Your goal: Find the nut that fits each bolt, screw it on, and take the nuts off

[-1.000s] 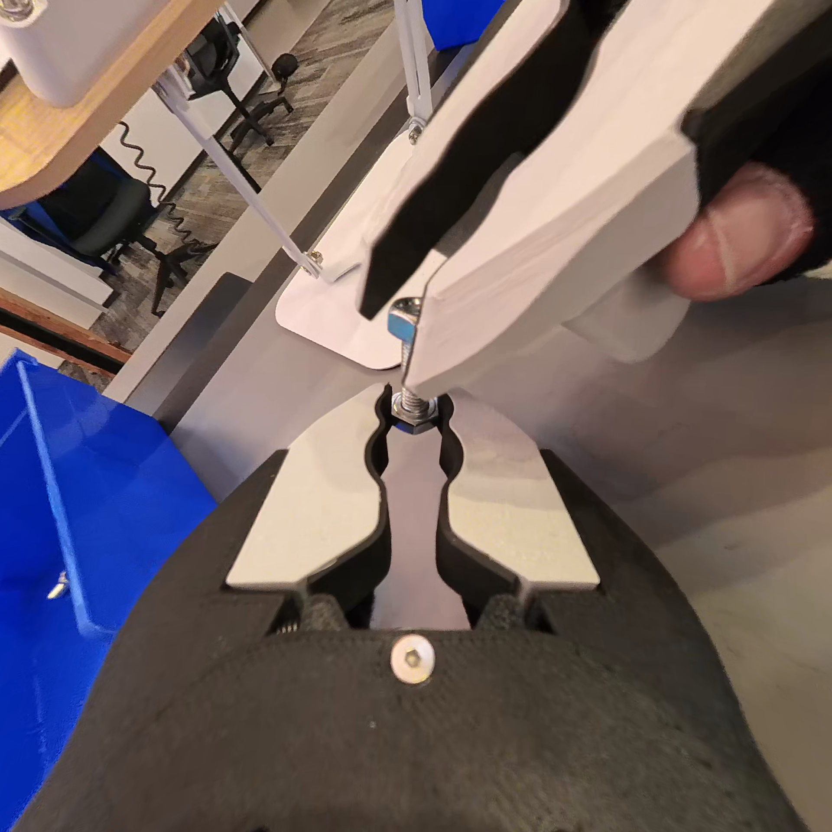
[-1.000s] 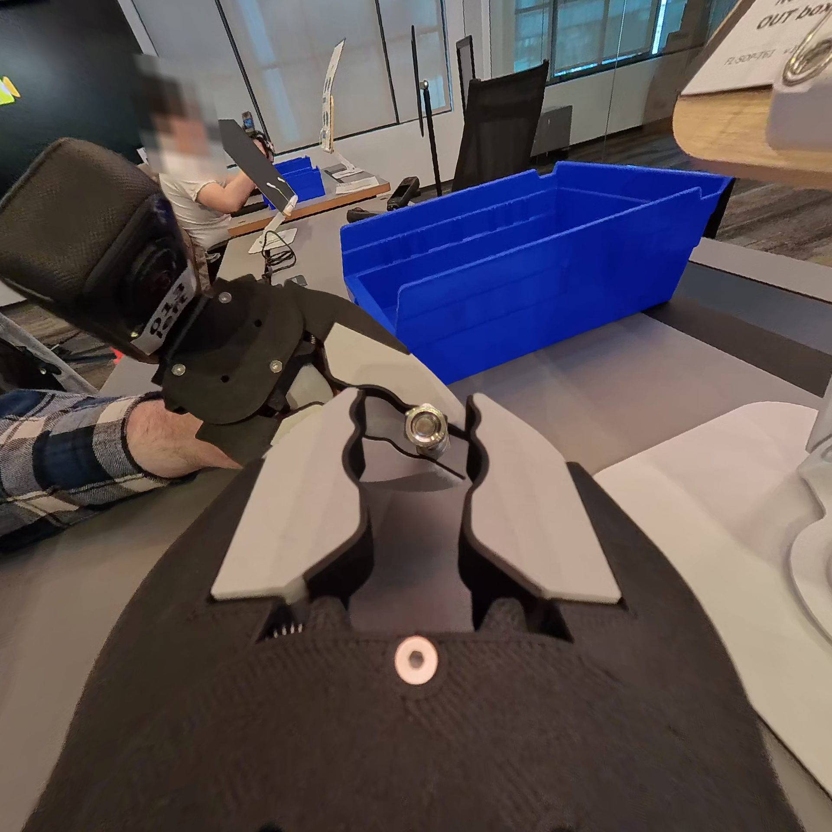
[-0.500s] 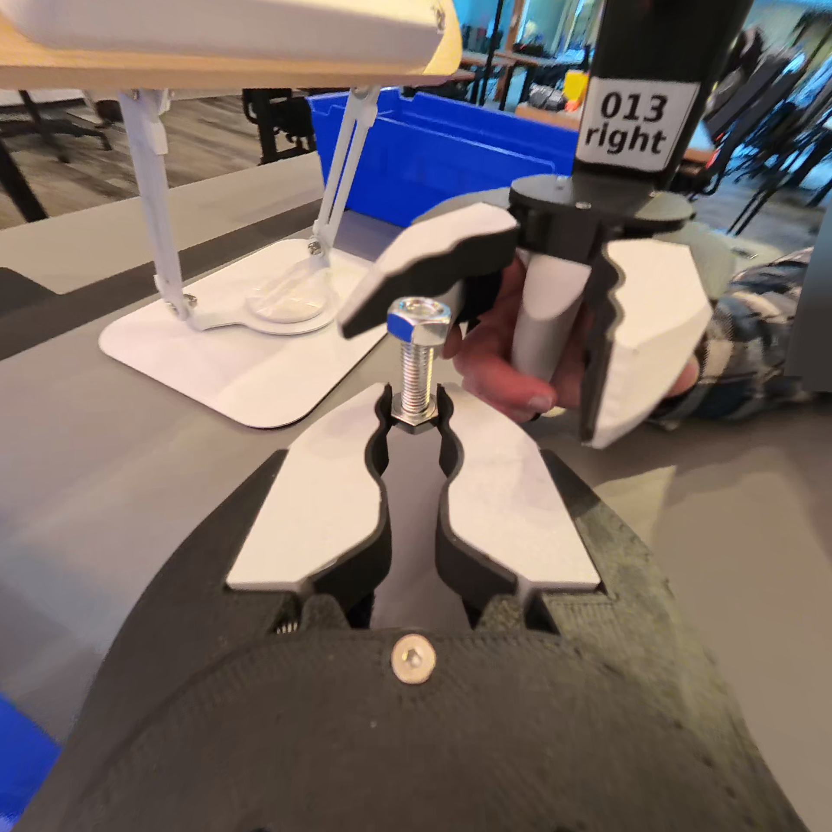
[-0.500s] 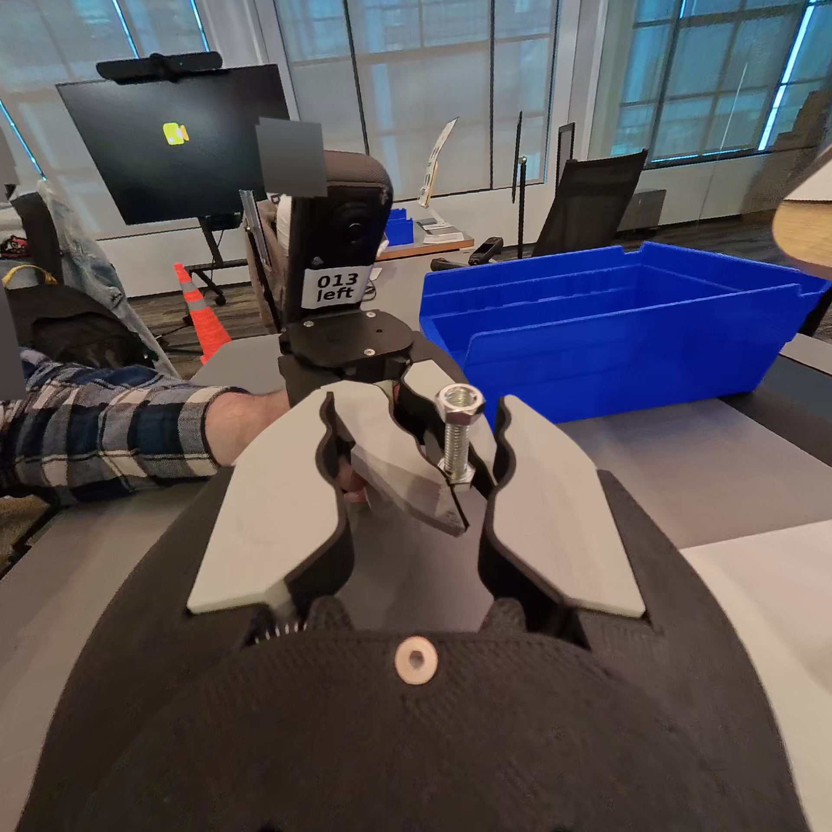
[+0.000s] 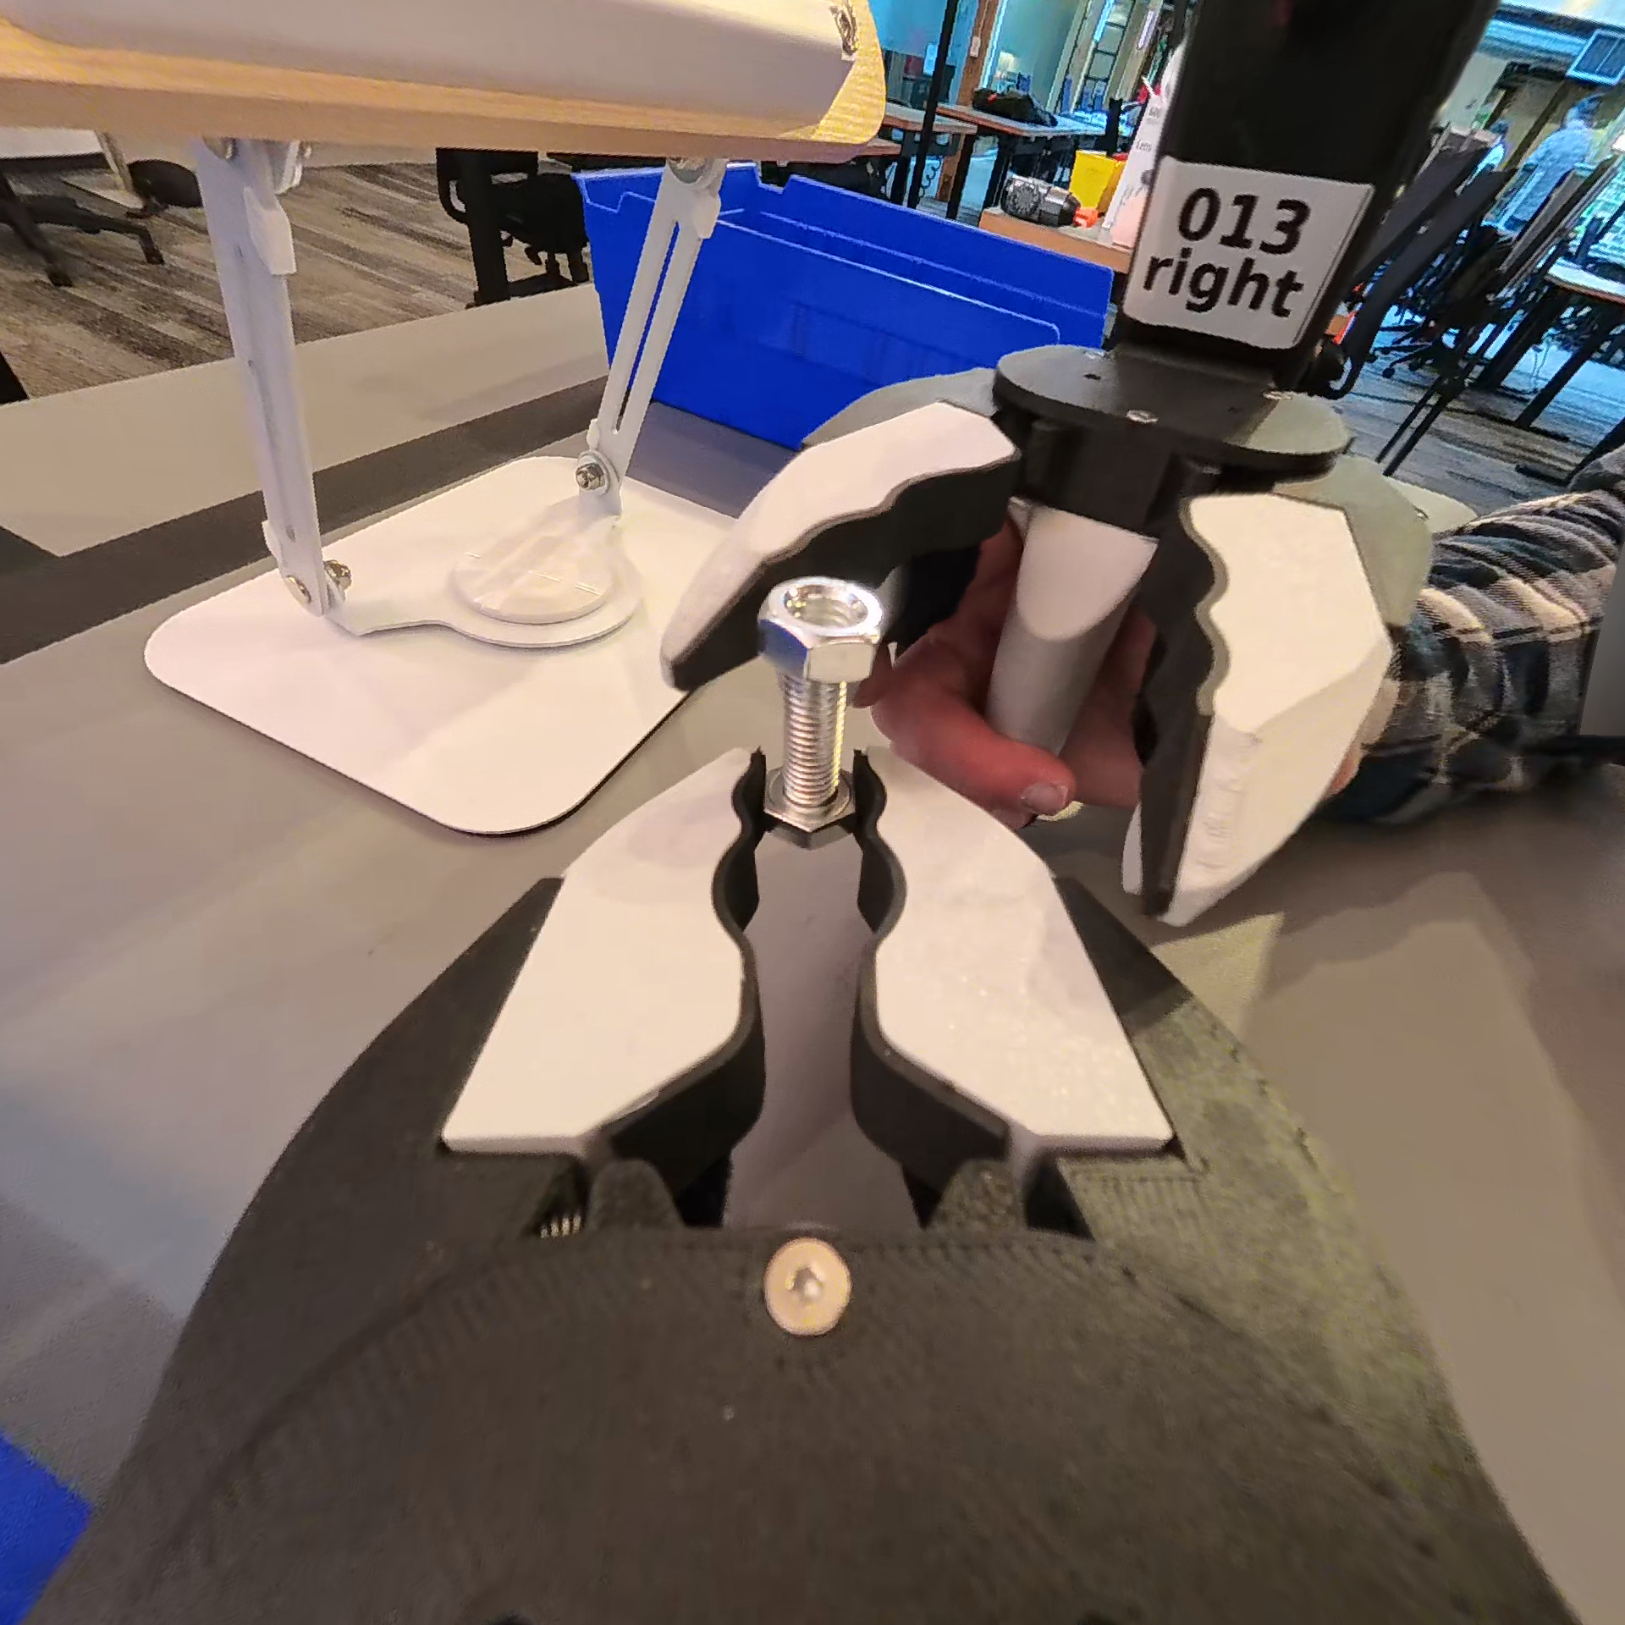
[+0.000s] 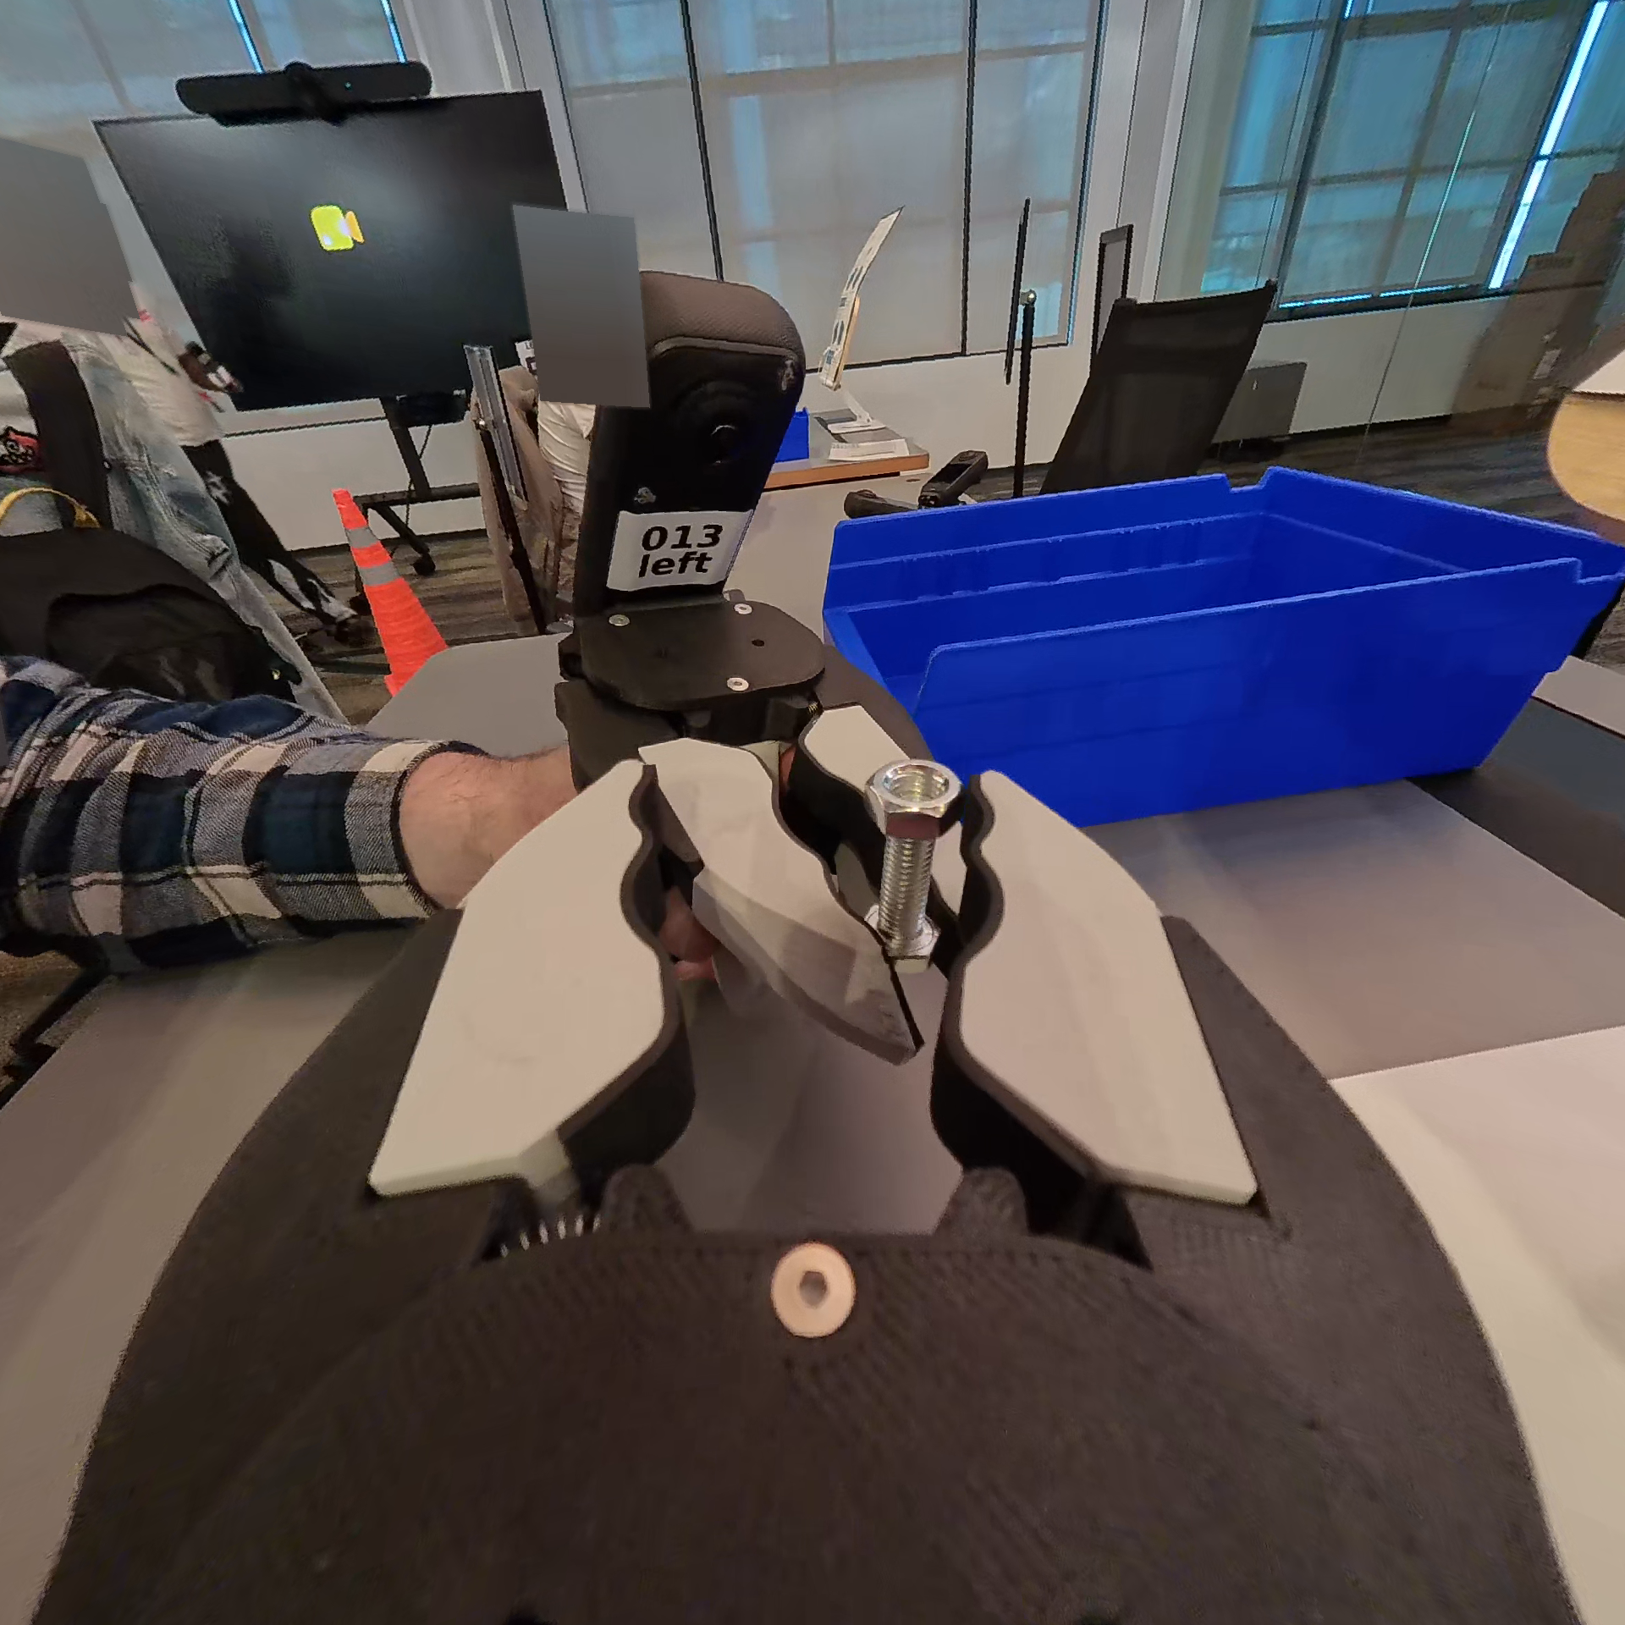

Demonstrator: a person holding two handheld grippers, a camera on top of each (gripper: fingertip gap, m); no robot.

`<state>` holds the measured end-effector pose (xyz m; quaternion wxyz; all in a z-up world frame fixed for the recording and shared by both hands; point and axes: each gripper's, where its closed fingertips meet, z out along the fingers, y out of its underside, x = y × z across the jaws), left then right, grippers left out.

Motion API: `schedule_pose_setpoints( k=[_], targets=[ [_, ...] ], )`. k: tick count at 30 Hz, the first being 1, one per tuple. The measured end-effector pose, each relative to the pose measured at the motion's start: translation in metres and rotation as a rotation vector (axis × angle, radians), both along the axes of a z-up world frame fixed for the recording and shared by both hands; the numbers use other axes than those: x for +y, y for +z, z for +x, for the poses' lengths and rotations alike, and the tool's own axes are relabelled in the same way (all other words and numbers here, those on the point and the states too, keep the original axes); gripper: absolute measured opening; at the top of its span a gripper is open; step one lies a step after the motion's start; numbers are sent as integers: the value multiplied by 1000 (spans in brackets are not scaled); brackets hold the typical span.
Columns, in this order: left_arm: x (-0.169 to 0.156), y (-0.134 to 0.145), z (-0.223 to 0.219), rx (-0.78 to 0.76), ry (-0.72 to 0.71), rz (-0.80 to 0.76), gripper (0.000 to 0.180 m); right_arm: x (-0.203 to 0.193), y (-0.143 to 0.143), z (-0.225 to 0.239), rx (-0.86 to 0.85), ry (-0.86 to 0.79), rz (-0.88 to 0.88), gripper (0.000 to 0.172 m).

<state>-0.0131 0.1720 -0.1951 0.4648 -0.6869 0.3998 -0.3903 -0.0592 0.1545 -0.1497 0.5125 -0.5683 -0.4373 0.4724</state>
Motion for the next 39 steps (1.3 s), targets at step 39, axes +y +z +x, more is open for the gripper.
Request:
schedule_pose_setpoints(
  k=[39],
  targets=[
    [2, -2, -2, -3, 3, -30, 18, 8, 2, 9, 16, -58, 11, 58]
  ],
)
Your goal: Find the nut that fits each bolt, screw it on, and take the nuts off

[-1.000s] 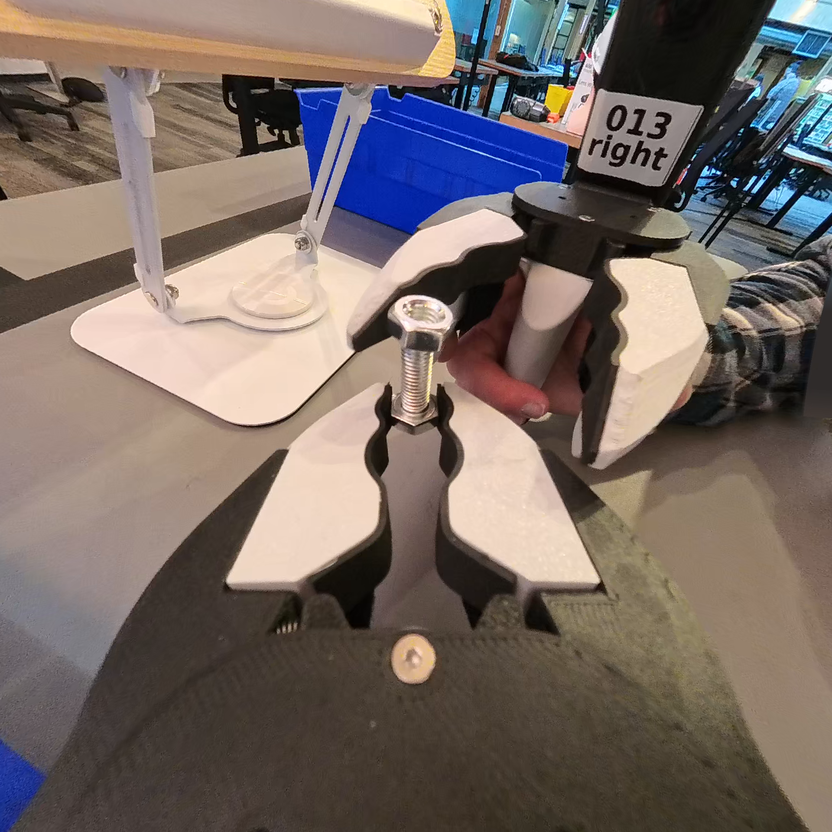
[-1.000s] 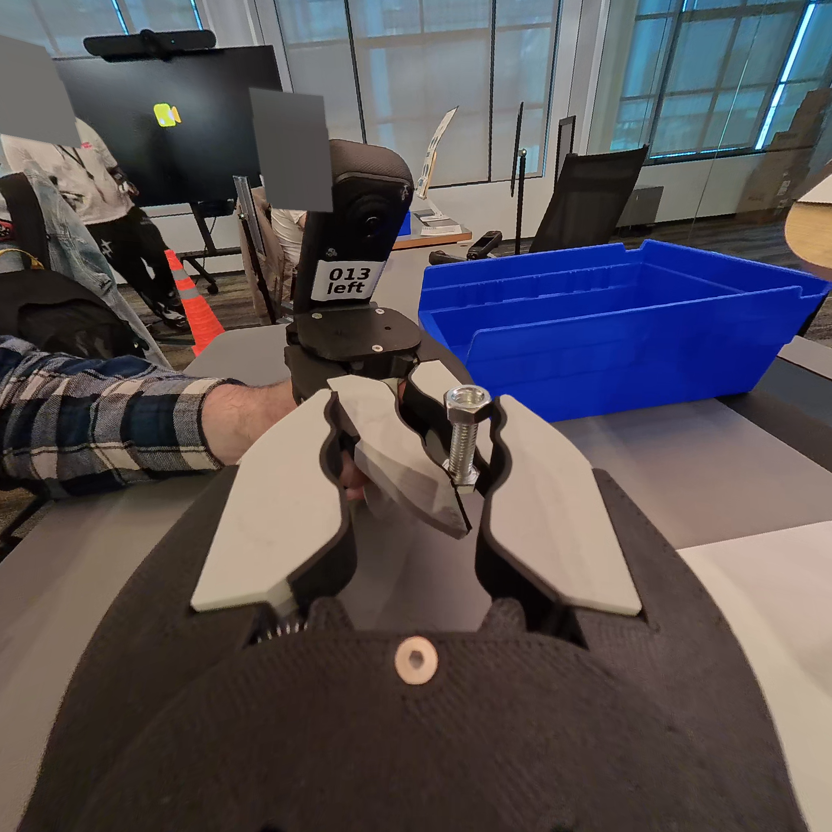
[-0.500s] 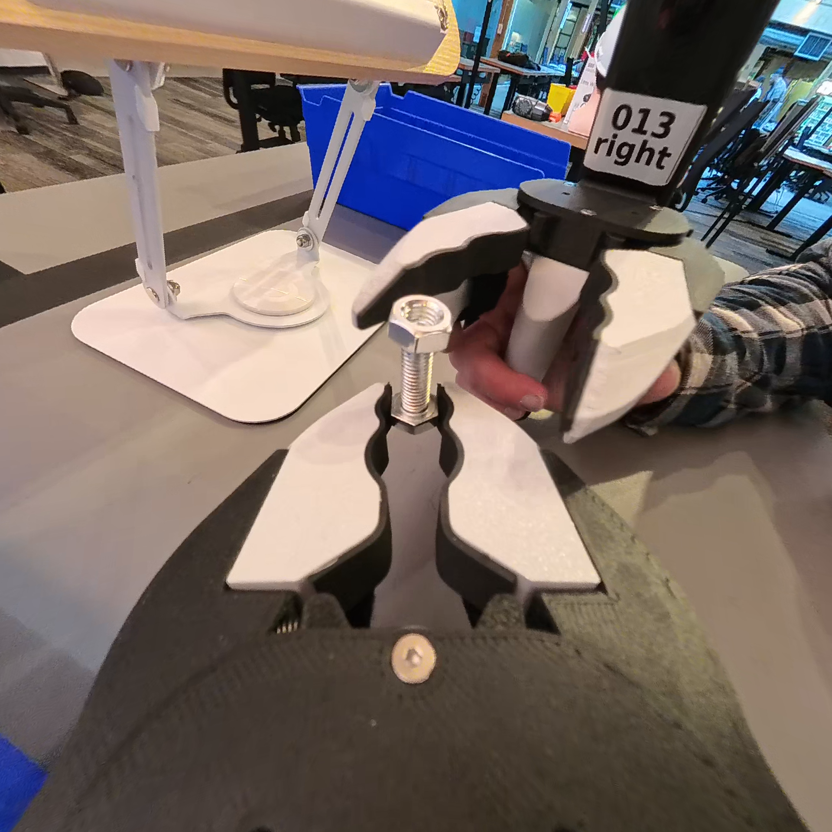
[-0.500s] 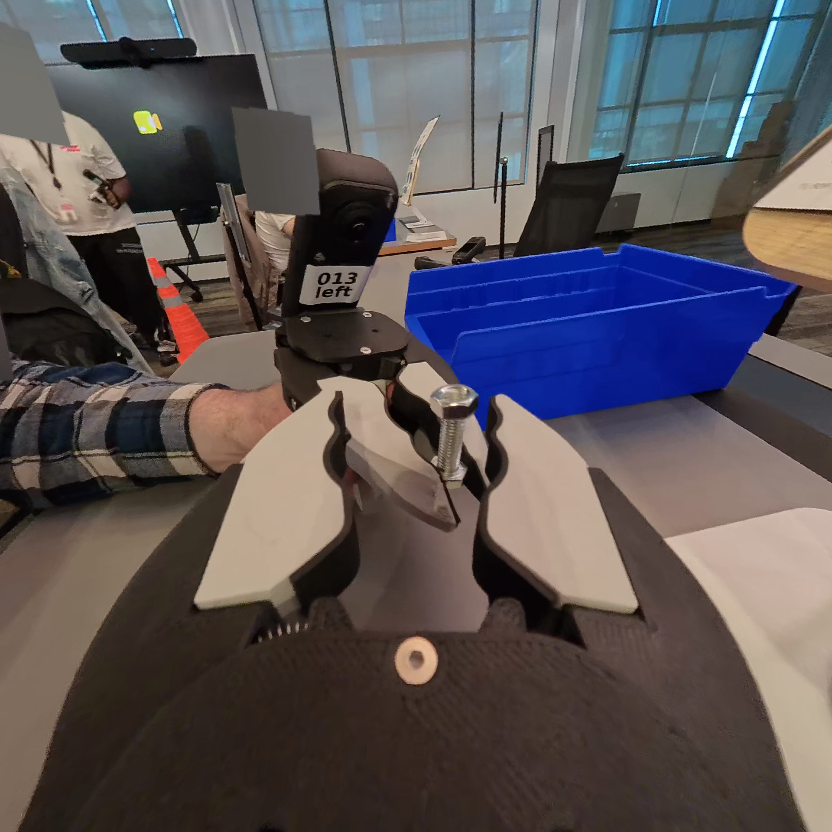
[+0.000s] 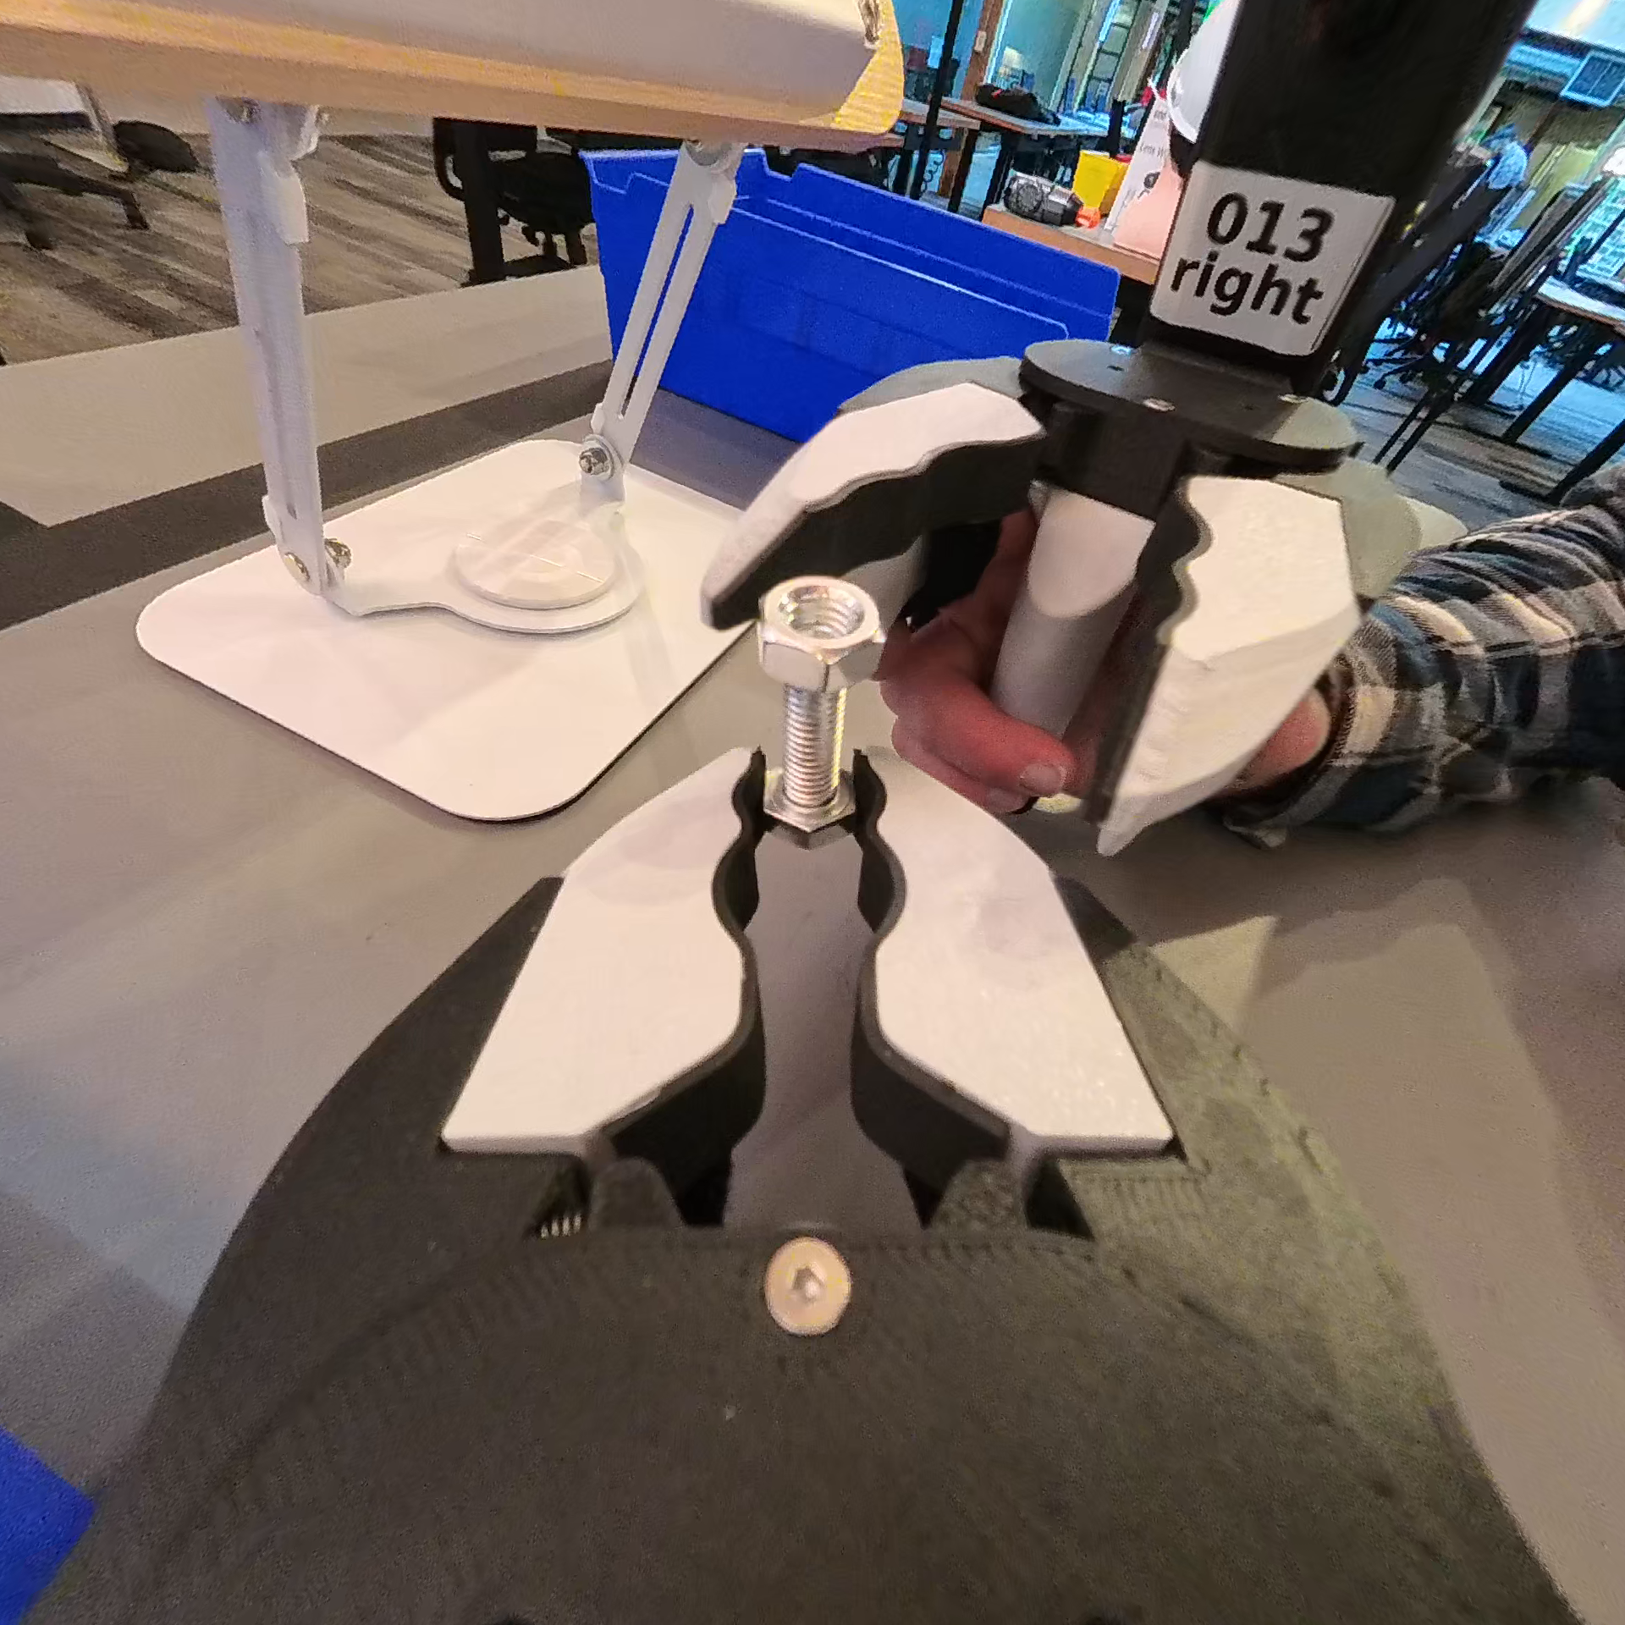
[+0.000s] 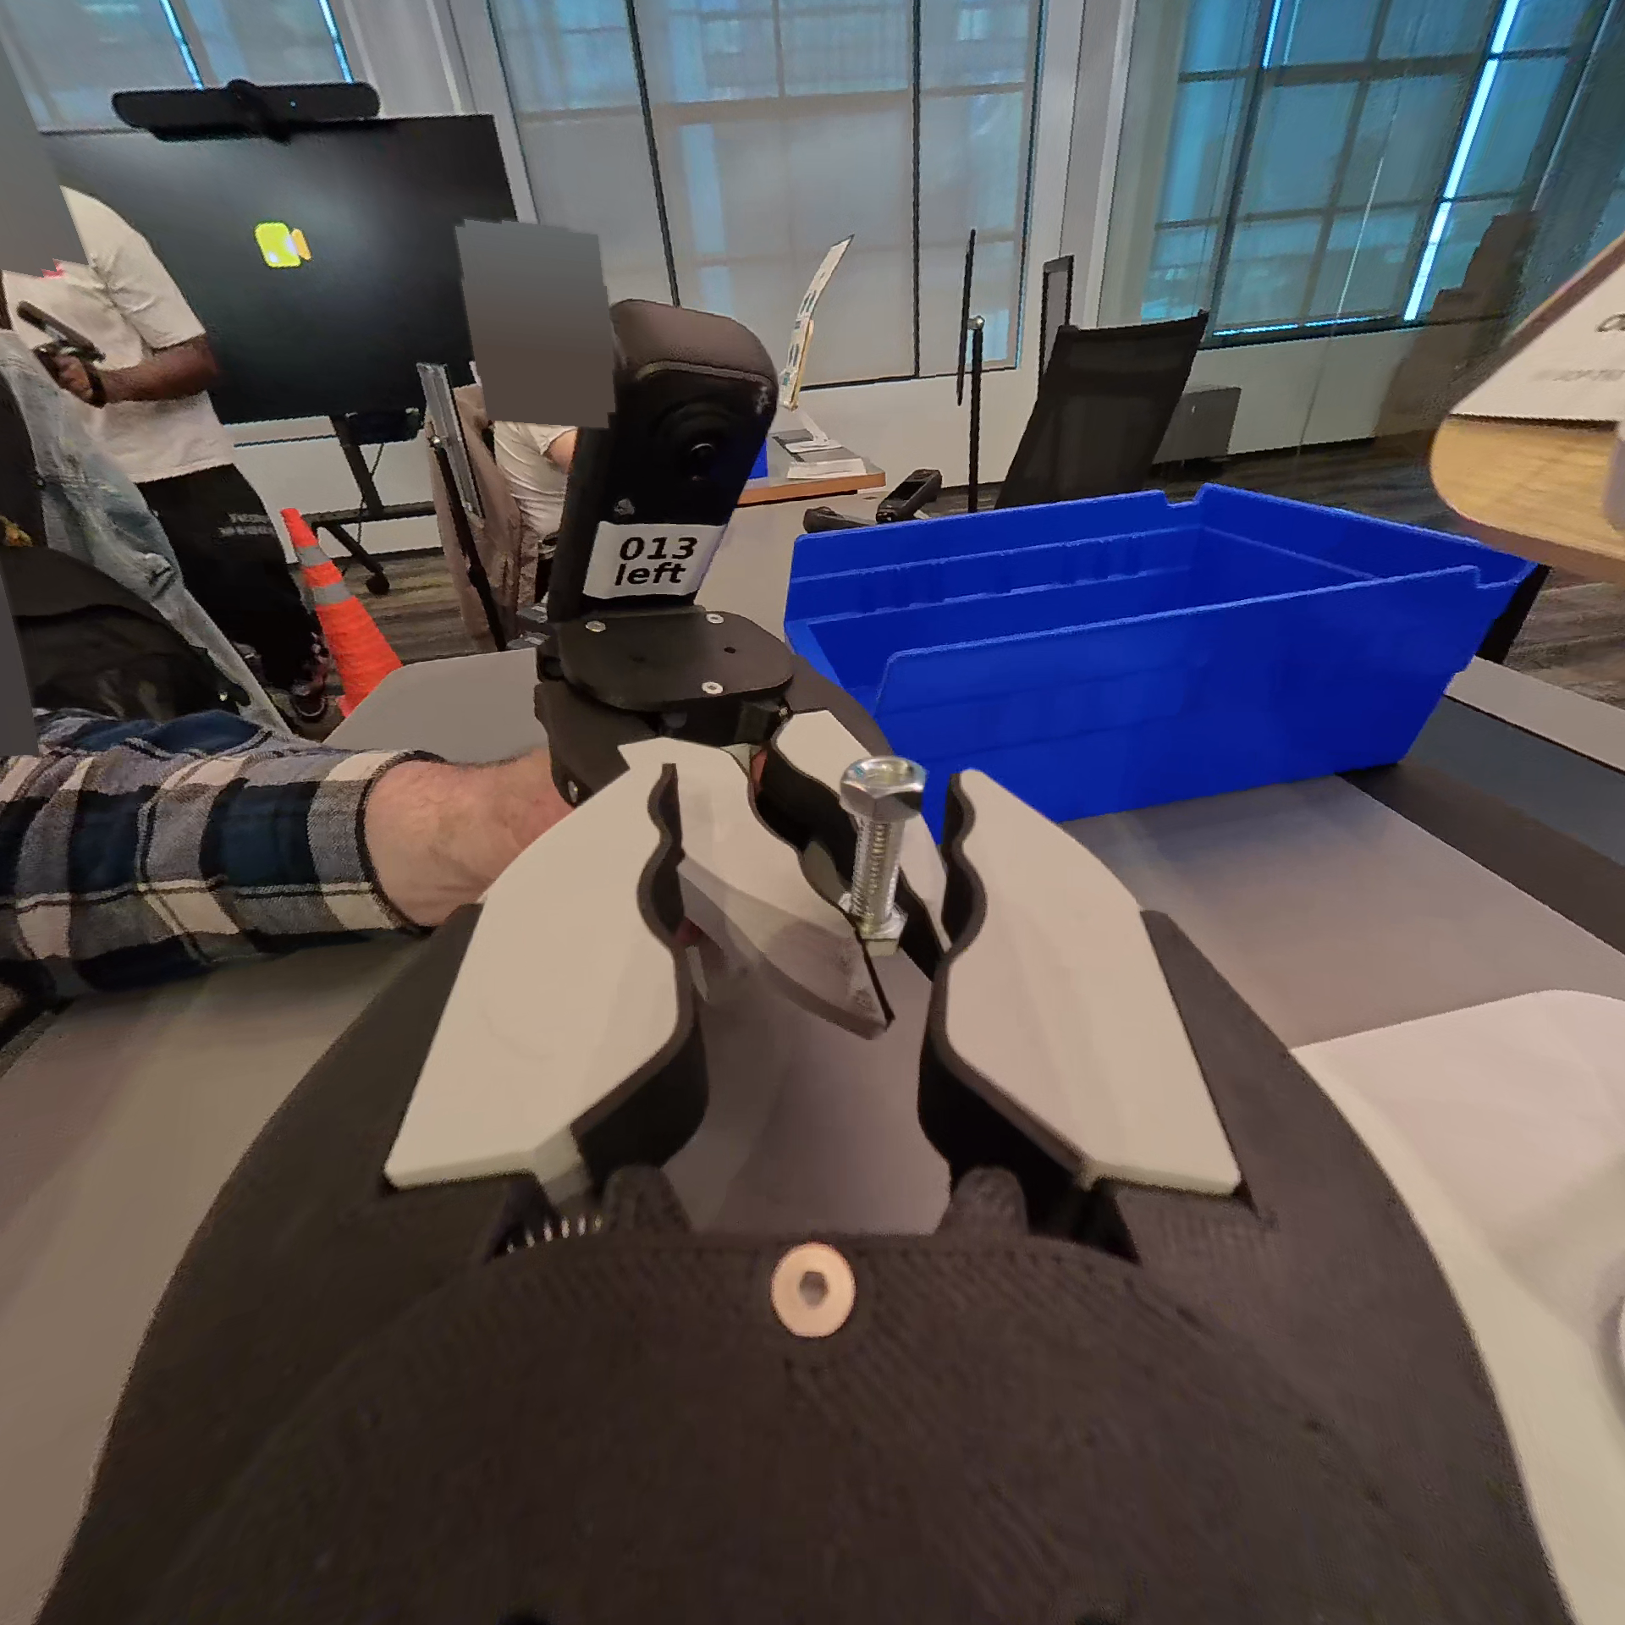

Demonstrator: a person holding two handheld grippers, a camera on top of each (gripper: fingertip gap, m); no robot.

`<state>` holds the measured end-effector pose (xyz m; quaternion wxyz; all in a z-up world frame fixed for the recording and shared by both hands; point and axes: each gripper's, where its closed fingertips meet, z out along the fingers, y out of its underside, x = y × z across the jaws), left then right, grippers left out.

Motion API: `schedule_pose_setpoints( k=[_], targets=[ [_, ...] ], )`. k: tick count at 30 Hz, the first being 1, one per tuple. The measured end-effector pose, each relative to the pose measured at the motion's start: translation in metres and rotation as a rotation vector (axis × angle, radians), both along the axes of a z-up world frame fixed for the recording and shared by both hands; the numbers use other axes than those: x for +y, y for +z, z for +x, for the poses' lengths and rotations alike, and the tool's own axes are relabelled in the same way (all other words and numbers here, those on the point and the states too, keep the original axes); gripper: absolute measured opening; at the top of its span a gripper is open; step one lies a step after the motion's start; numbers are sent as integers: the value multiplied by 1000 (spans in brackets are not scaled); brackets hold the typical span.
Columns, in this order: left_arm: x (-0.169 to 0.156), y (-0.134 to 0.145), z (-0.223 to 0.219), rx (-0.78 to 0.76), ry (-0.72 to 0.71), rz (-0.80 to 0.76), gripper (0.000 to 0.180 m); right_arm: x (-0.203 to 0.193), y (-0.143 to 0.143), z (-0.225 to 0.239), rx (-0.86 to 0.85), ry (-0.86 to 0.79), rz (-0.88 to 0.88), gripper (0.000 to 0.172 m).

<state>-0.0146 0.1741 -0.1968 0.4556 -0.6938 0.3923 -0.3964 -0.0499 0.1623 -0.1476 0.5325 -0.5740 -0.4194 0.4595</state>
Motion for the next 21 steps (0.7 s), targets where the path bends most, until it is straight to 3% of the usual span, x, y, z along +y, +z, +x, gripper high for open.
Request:
schedule_pose_setpoints(
  k=[6, 9, 16, 21],
  targets=[
    [4, 0, -3, -4, 25, -7, 18, -3, 1, 0, 1, 8, 12, 56],
    [8, 1, -9, -18, 42, -22, 18, -7, 4, 3, 16, 30, 33, 36],
    [5, -2, -5, 8, 24, -14, 18, 0, 3, 2, 16, -2, 7, 61],
    [6, -1, -6, -4, 31, -21, 18, -5, 4, 0, 20, 17, 15, 57]
  ],
)
